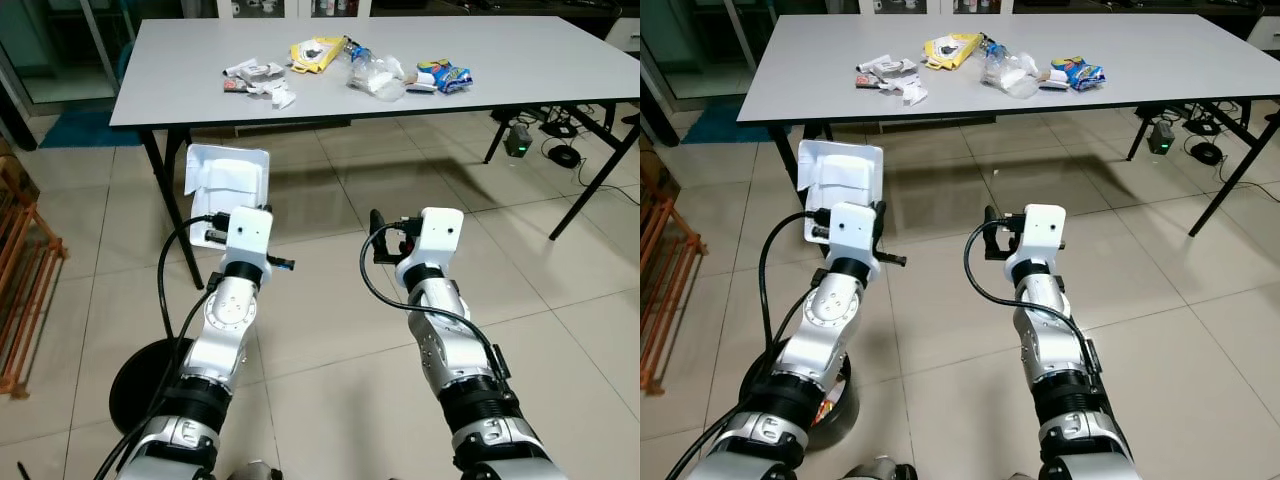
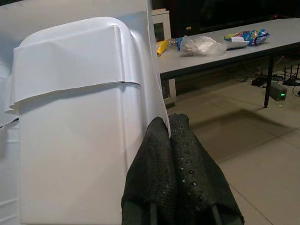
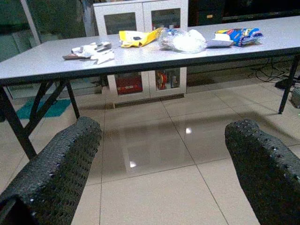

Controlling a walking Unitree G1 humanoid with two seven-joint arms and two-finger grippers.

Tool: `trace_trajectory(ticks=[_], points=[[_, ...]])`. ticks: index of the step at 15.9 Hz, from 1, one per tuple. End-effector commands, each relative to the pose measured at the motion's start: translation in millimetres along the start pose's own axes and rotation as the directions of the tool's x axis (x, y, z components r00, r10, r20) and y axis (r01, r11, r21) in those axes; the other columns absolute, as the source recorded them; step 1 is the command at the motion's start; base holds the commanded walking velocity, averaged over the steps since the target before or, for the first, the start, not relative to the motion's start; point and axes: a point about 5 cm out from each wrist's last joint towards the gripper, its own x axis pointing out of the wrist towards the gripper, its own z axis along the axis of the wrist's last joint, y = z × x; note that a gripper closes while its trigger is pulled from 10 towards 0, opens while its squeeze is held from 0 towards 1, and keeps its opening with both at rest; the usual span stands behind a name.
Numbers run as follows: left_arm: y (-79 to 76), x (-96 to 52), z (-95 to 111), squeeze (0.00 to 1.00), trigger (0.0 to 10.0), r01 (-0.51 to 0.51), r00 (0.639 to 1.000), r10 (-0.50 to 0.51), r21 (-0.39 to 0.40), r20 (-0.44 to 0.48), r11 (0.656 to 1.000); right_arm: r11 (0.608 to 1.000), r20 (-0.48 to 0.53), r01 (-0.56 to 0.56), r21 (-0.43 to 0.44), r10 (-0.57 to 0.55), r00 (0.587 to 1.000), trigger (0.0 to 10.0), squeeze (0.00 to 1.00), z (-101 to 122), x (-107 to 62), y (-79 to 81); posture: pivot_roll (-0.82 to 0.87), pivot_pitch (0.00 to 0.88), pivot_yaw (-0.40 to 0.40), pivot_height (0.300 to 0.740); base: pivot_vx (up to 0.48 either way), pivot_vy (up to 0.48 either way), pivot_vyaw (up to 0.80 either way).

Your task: Picking trash to rubbish bin

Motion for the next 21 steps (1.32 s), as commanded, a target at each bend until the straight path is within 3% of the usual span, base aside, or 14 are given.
trace_trajectory(ticks=[1, 7, 21], points=[[-0.7, 1.4, 3.6, 0.0, 10.0, 0.011, 1.0, -0.011, 0.004, 0.014, 1.0, 1.0, -0.008, -0.004, -0.012, 0.004, 1.0, 10.0, 0.0, -1.7, -1.0, 1.0, 0.02, 0.007, -0.009, 0.716, 0.0, 0.0, 0.8], [-0.8, 1.6, 3.4, 0.0, 10.0, 0.012, 1.0, -0.012, 0.009, 0.011, 1.0, 1.0, -0.02, 0.003, -0.009, -0.003, 1.0, 10.0, 0.0, -3.3, -1.2, -0.1, 0.02, 0.012, -0.01, 0.716, 0.0, 0.0, 0.8], [-0.2, 2.6, 0.9, 0.0, 10.0, 0.007, 1.0, -0.007, 0.003, -0.014, 1.0, 1.0, -0.026, 0.013, 0.012, -0.013, 1.0, 10.0, 0.0, -2.9, 0.4, -2.6, 0.02, 0.022, -0.014, 0.716, 0.0, 0.0, 0.0]])
